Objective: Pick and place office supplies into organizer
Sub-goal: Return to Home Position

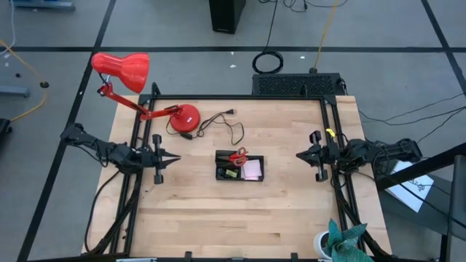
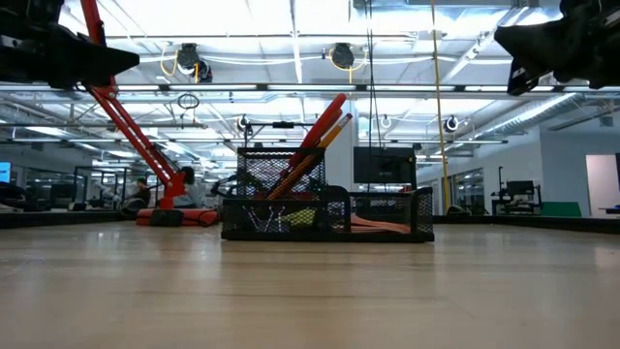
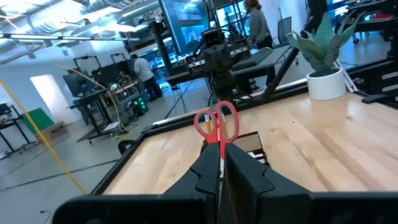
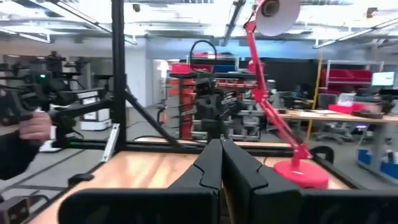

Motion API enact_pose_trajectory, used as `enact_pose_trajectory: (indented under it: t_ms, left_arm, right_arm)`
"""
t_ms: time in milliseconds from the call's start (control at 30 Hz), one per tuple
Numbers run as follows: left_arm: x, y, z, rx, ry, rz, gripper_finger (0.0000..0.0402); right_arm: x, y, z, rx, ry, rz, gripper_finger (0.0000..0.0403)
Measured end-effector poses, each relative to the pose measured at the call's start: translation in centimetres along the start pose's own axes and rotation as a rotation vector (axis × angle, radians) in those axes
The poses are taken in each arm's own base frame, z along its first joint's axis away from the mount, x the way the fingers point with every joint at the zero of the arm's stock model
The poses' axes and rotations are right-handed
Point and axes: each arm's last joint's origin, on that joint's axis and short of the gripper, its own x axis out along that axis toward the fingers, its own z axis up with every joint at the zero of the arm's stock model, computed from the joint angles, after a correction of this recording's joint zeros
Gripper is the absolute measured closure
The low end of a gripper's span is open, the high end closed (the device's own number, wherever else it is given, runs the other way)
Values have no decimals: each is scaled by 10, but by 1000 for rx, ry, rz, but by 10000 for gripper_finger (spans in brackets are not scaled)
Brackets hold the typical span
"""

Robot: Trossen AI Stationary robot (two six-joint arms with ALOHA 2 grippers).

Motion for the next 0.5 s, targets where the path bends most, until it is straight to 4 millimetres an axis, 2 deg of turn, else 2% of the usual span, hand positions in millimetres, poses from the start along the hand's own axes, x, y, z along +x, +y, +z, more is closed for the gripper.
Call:
enact_pose_trajectory:
  t_ms: [500]
  left_arm:
    - [1,4,-1,-44,14,42,371]
  right_arm:
    - [0,1,-2,32,19,87,403]
